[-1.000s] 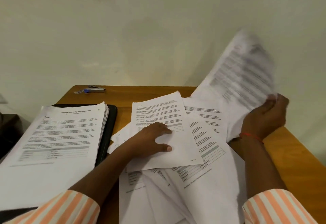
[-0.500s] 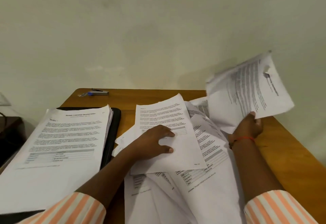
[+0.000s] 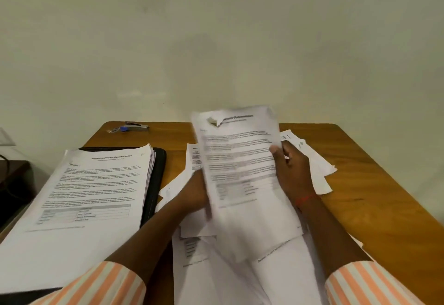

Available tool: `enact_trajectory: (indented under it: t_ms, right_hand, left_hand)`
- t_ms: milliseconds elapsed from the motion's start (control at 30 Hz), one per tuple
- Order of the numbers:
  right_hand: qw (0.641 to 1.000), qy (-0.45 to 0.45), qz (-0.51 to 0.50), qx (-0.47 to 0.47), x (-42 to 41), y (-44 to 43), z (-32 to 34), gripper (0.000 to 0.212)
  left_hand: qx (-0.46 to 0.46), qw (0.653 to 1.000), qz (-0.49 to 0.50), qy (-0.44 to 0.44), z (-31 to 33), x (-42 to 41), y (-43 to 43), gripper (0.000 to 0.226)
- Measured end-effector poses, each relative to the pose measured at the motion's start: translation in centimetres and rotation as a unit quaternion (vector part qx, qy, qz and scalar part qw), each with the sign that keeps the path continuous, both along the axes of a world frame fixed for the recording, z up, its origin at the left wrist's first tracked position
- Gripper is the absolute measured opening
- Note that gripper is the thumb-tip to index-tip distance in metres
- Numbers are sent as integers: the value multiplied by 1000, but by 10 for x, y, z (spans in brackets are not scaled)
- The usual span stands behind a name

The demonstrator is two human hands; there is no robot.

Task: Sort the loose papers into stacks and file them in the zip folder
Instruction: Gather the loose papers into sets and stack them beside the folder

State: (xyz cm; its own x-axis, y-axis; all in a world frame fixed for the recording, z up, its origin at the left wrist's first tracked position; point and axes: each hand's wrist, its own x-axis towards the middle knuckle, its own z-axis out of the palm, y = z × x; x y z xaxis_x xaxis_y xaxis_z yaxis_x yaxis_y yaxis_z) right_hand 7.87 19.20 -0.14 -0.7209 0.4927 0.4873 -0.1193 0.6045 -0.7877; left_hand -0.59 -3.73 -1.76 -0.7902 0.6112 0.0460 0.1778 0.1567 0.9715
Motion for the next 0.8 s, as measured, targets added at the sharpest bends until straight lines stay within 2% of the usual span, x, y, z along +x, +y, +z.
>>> enact_trajectory:
  t_ms: [33, 100, 167, 233, 300, 400, 433, 500, 567, 633, 700, 800]
  right_hand:
    - [999, 6, -1, 33, 0, -6, 0, 25]
    - [997, 38, -5, 69, 0, -17, 2, 16]
    - [994, 59, -21, 85, -1, -29, 6, 15]
    - [993, 46, -44, 102, -3, -33, 5, 20]
    - [993, 17, -52, 105, -7, -31, 1, 22]
    - [995, -33, -36, 88, -10, -24, -7, 20]
    - [994, -52, -34, 85, -10, -22, -7, 17]
    - [989, -82, -77, 100, -9, -18, -5, 19]
    - [962, -139, -190, 141, -4, -4, 0, 27]
    - [914, -239, -286, 160, 2, 21, 0, 44]
    - [877, -333, -321, 133, 9, 44, -7, 63]
    - [847, -388, -339, 129, 16, 63, -18, 75]
  left_hand:
    - [49, 995, 17, -87, 5, 2, -1, 25]
    - [186, 957, 24, -222, 14, 3, -7, 38]
    - [277, 921, 57, -269, 26, -7, -13, 48]
    - [314, 900, 65, -295, 35, -14, -22, 65]
    - [290, 909, 54, -295, 37, -16, -25, 74]
    - [188, 950, 71, -240, 31, -12, -19, 43]
    - [139, 961, 98, -216, 30, -11, -17, 31]
    - [61, 967, 170, -178, 22, -15, -17, 22]
    - [31, 966, 201, -158, 16, -19, -19, 18]
    - [12, 968, 212, -132, 13, -21, -19, 18]
    - [7, 968, 214, -130, 13, -22, -19, 20]
    - [0, 969, 208, -135, 11, -23, -17, 20]
